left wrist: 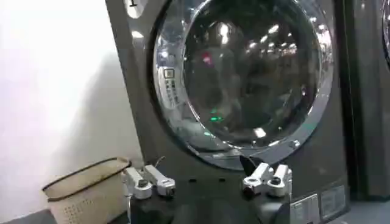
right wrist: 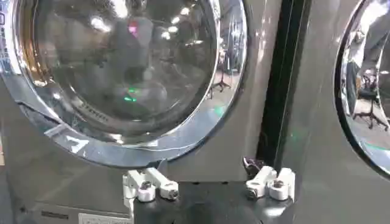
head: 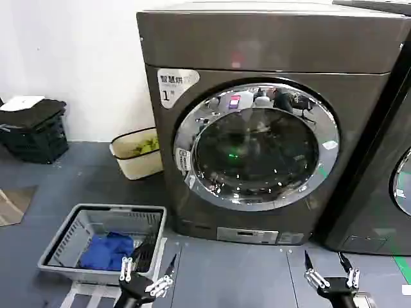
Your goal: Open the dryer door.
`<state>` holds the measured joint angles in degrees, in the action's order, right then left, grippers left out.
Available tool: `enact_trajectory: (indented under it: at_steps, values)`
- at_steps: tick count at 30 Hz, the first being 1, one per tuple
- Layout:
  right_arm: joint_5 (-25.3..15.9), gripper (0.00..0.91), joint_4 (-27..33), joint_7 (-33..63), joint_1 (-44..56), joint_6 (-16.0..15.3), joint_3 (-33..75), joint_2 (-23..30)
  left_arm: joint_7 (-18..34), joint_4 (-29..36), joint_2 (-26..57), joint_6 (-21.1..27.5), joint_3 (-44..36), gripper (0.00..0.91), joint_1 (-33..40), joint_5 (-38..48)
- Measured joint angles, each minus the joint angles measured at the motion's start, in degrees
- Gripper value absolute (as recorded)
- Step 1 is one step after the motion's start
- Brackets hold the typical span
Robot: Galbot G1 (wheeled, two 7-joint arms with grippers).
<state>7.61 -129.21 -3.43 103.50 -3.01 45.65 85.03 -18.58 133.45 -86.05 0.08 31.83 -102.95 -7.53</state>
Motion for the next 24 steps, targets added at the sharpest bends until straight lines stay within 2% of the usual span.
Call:
enact_trajectory:
  at_steps: [14, 24]
  values:
    - [0.5, 0.907, 0.03, -0.45, -1.34, 1.91, -0.54, -1.14, -0.05, 0.86, 0.03, 0.24, -0.06, 0.907, -0.22, -0.03]
    - [2.49, 0.907, 0.16, -0.41, -4.12, 2.01, -2.2, -4.77, -0.07, 2.01, 0.04, 0.22, -0.03, 0.907, -1.16, -0.15]
